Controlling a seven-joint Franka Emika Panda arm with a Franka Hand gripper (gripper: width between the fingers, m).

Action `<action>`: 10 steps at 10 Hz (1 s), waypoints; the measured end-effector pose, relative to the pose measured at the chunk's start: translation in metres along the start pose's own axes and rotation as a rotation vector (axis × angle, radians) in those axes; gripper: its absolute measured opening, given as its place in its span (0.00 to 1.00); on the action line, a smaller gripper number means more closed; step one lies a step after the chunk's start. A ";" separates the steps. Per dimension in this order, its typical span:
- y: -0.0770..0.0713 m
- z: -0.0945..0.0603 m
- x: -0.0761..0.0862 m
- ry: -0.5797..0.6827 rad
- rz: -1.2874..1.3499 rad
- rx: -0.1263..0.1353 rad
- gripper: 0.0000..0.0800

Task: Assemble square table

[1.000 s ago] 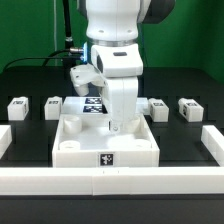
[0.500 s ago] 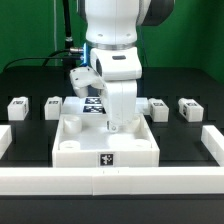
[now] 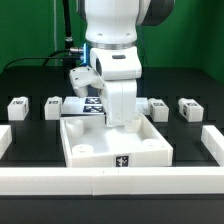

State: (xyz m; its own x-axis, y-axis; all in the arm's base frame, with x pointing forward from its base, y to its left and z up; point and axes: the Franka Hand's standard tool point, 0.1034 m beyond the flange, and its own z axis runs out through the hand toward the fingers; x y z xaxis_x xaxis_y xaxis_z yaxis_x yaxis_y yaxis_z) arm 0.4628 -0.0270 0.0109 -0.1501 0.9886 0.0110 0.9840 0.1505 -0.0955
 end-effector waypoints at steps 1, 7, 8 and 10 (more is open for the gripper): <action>0.000 0.000 0.000 0.000 0.000 0.000 0.08; 0.007 0.000 0.031 0.009 0.088 -0.004 0.08; 0.010 0.000 0.042 0.013 0.116 -0.006 0.08; 0.020 0.000 0.059 0.021 0.146 -0.015 0.08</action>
Offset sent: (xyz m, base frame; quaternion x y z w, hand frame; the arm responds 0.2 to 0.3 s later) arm 0.0000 0.0000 0.0000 0.0000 0.0000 0.0000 1.0000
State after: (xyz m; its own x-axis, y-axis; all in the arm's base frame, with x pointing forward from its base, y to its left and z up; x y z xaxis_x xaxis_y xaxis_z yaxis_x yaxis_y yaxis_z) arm 0.4735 0.0347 0.0102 -0.0033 0.9998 0.0184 0.9965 0.0049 -0.0831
